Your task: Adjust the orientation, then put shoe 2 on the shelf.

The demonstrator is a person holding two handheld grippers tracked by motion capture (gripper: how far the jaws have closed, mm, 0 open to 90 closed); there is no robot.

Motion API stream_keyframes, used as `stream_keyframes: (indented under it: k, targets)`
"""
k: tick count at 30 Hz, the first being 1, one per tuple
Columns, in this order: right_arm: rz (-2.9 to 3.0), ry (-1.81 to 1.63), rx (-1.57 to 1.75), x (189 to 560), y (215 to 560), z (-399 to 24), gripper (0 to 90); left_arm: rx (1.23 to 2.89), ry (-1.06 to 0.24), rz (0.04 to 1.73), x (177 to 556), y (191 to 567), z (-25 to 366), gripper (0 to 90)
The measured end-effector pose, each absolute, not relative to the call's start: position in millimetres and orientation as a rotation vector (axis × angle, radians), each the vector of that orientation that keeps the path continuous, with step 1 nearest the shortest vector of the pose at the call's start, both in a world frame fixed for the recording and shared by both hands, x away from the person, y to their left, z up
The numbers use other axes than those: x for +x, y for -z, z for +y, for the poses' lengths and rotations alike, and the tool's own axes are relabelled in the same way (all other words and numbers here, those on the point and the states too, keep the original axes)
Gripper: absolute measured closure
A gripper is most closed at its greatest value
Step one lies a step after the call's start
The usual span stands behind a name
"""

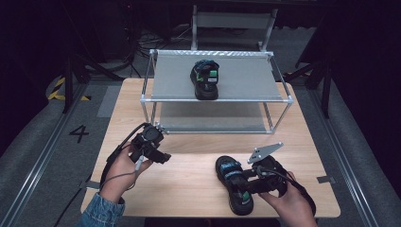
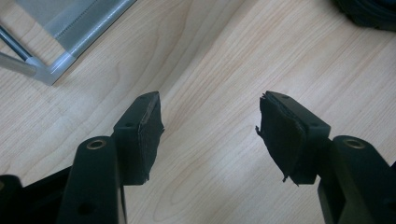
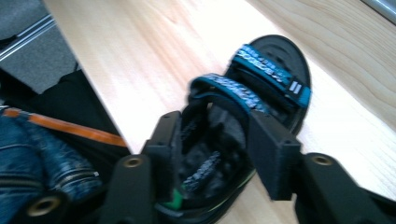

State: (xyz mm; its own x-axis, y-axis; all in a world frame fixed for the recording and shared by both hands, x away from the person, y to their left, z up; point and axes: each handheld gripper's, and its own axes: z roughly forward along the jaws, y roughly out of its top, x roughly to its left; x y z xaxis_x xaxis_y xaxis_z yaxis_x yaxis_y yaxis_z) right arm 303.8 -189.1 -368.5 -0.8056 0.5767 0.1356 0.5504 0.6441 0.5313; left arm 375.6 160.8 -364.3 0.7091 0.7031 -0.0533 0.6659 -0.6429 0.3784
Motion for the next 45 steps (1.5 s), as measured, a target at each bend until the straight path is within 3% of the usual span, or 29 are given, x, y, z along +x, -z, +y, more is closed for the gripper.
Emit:
stream_keyframes:
  k: [5,12,28,34,36,45]
  targets:
    - [2.779,-0.867,0.989,315,384,-193,47.7,2.535,-0.133,1.086,375,364,165,39.0]
    - [2.796,-0.812,0.974,323,398,-188,48.4,2.487,-0.050,1.147,378,366,178,41.7]
    - [2.781,-0.703,0.929,336,410,-177,49.7,2.497,-0.088,1.198,378,375,196,40.7]
    - [2.757,-0.655,0.901,336,409,-174,60.2,2.489,-0.085,1.217,377,376,200,41.1]
    - [2.734,-0.634,0.887,333,406,-173,69.2,2.483,-0.082,1.228,378,376,203,41.0]
    - [2.725,-0.648,0.957,336,399,-175,74.2,2.463,-0.075,1.240,380,374,210,40.9]
